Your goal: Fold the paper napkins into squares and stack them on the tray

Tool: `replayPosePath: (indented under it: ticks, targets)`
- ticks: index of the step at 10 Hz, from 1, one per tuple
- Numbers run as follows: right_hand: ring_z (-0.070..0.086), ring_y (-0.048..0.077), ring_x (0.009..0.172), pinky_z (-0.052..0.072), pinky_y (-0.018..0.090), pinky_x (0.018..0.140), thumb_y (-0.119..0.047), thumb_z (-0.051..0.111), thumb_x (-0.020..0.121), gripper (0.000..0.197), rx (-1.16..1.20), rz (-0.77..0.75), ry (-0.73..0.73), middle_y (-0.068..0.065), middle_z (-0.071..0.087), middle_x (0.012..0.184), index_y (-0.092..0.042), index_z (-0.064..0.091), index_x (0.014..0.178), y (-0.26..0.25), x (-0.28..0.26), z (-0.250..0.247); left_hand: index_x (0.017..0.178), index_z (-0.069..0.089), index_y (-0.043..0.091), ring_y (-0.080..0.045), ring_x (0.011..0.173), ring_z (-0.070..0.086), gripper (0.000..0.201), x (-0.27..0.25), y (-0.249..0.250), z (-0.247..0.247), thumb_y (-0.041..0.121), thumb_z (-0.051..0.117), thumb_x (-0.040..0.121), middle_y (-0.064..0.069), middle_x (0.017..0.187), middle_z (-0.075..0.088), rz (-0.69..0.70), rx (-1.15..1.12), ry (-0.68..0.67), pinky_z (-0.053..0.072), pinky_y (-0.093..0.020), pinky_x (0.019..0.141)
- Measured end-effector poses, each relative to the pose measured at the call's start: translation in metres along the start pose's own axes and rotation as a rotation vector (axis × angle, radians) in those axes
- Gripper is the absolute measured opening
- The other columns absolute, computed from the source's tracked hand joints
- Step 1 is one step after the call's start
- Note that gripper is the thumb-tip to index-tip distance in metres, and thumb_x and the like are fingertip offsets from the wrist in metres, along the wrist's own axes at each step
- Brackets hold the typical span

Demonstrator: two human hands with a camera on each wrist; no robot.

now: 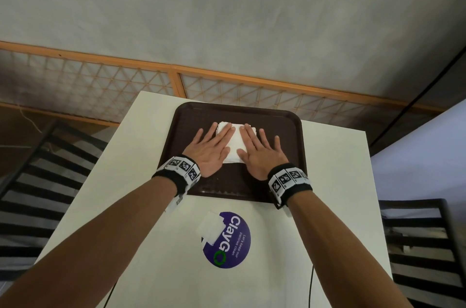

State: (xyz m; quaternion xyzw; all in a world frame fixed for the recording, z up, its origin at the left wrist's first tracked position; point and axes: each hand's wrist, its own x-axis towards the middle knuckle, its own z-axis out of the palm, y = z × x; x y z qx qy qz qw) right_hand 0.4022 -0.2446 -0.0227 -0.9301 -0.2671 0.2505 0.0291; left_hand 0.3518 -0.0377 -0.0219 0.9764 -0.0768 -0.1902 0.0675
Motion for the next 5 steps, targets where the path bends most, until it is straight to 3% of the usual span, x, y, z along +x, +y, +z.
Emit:
replayPosePath:
  ticks: [2, 5]
  targets:
    - [-0.019, 0.031, 0.169, -0.005, 0.067, 0.134, -0.055, 0.01, 0.116, 0.068, 0.046, 0.044, -0.019, -0.013, -0.032, 0.178, -0.034, -0.026, 0.17, -0.008, -0.001, -0.005, 0.169, -0.019, 0.028, -0.021, 0.165, -0.018, 0.063, -0.002, 0.009, -0.01, 0.042, 0.011, 0.115, 0.01, 0.177, -0.025, -0.058, -0.044, -0.042, -0.001, -0.052, 0.135]
    - [-0.013, 0.032, 0.17, -0.001, 0.062, 0.135, -0.057, 0.02, 0.116, 0.074, 0.155, 0.101, 0.242, -0.006, -0.022, 0.182, -0.027, -0.015, 0.174, -0.031, -0.06, -0.022, 0.172, -0.005, 0.022, -0.021, 0.167, -0.01, 0.063, -0.063, 0.018, -0.036, 0.039, 0.018, 0.116, 0.003, 0.181, -0.007, -0.053, -0.092, 0.21, 0.005, -0.05, 0.136]
